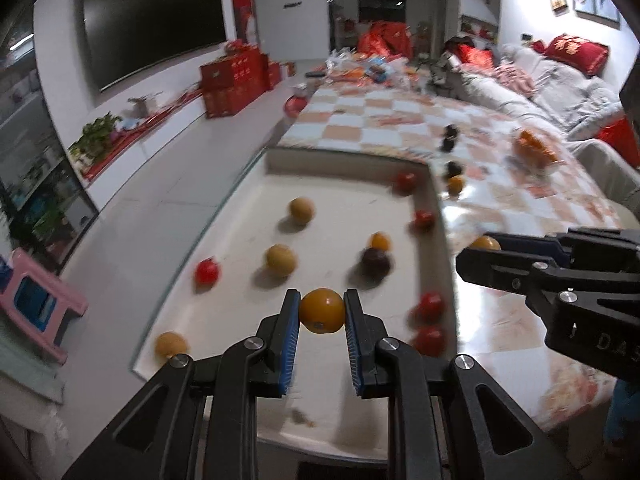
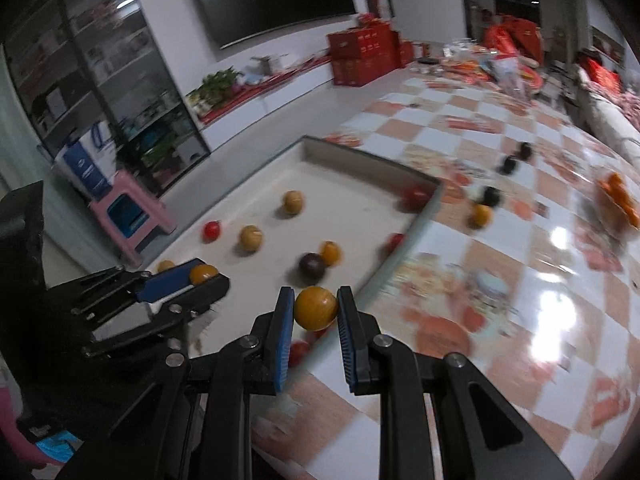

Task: Organize fruits

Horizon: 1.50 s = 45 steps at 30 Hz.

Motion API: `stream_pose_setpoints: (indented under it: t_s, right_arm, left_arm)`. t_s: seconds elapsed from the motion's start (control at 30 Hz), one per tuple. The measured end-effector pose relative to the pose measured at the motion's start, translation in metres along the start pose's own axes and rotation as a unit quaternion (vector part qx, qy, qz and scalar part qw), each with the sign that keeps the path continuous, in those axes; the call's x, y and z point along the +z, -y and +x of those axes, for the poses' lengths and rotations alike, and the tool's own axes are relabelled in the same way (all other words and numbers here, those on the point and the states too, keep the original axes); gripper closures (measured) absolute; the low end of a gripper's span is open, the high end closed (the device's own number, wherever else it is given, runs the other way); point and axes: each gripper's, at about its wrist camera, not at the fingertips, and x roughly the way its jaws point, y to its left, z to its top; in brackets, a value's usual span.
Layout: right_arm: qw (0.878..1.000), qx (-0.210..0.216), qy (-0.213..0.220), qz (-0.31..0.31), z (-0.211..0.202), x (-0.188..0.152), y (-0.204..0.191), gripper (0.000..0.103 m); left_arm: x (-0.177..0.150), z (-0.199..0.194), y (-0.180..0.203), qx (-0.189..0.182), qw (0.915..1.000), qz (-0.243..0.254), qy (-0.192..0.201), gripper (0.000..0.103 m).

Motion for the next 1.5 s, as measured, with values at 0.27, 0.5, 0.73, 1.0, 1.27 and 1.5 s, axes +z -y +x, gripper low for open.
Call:
stream_pose_setpoints:
  t_s: [0.27, 0.5, 0.73, 1.0, 1.27, 1.5]
  right_arm:
    - [0.997, 0.000, -0.066, -0.045, 0.053, 0.007, -0.029, 0.080]
    - [0.997, -0.003, -0.059, -0.042, 0.050, 0.010, -0.030, 0.020]
    - [0.998, -0.021, -0.048, -0.037, 0.037, 0.020, -0.031, 0.018]
    - [0.996, -0.050, -0.065, -0.022, 0.033, 0.022, -0.022, 0.000]
    - [0.995, -0.064, -0.073, -0.025, 0.032, 0.023, -0.020, 0.000]
    - [0.995, -0.066, -0.076, -0.027, 0.034, 0.020, -0.019, 0.000]
  left_arm:
    - [-0.008, 0.028, -0.021, 0.020, 0.9983, -0.017, -0.051, 0.080]
    - [-0.010, 0.038, -0.022, 0.023, 0.9966, -0.022, -0.076, 0.055]
    - [-0.009, 0.025, -0.028, 0.023, 0.9984, -0.033, -0.040, 0.017]
    - [-0.006, 0.017, -0.026, 0.029, 0.9987, -0.025, -0.034, 0.000]
    - [-0.006, 0.017, -0.021, 0.037, 0.9980, -0.020, -0.046, 0.000]
    - [-0.007, 0.016, -0.018, 0.030, 0.9983, -0.018, -0.047, 0.000]
